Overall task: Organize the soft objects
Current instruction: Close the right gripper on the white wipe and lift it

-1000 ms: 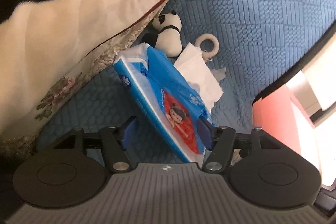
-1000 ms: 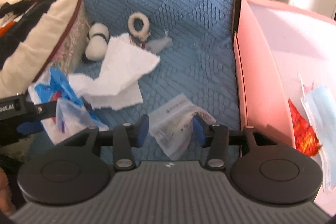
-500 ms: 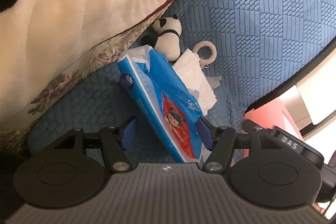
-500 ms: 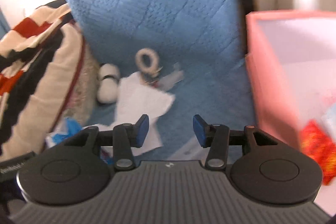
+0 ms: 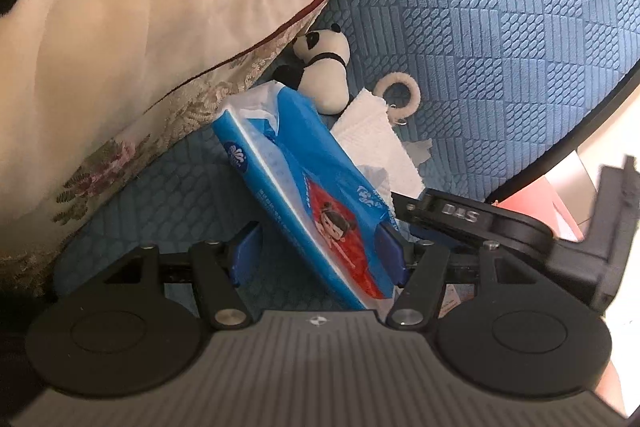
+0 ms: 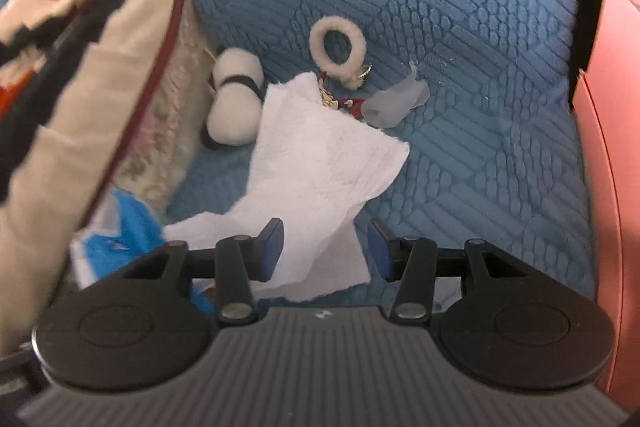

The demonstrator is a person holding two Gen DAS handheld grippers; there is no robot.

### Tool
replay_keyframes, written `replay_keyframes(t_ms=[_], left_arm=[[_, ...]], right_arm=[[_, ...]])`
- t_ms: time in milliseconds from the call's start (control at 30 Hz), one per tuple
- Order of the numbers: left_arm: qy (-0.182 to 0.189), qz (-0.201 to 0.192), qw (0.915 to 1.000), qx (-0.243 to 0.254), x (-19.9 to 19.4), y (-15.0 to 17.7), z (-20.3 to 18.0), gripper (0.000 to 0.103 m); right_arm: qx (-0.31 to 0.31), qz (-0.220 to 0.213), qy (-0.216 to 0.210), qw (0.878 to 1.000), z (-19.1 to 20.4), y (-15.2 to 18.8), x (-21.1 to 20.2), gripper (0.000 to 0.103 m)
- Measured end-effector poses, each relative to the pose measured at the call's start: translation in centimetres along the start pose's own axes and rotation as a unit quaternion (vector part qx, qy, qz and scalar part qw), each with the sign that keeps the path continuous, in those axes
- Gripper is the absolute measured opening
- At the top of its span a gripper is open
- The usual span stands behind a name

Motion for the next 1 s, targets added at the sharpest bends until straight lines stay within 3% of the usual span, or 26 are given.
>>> replay_keyframes(t_ms=[333,467,733,867,933,1000], left_arm=[[-0.003,-0.001,1.0,0.0,0.0,-0.1,0.1,0.066],[-0.004,-0.001,1.0,0.0,0.2,0.0,0.1,0.064],[-0.011,0.003,0.9999,-0.005,0.6,0.4,0.4,0.063],[-0.012,0.009,0.9998,-0.01,0.8,0.5,0.5,0.063],[-0.01,0.011,0.9998,-0.011,0.9,0.5,0.4,0.063],[-0.007,0.014,0.9998,-0.013,1.0,0.5,0.4,0.063]], right_arm=[[-0.043,0.013,-0.009,0.999,1.6,-0.6,2.7,0.049],[-0.052,0.01,-0.017,0.998,2.3,-1.1,3.0,0.062],[-0.111,0.015,0.005,0.994,3.6,-1.0,4.7,0.062],[-0.153,0.014,0.032,0.988,4.2,-0.8,5.0,0.049],[-0.171,0.012,0.046,0.984,4.4,-0.6,5.1,0.036],[-0.169,0.012,0.042,0.985,4.6,-0.6,5.0,0.011]])
Point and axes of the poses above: each gripper's, at about its wrist camera, not at the fingertips, and x roughly the way its jaws point, z to its left, y to its underside, the point moved 8 cm from there along x, roughly the way its jaws point, and after that the axes turned 3 degrees about z, right-handed, at the moved point
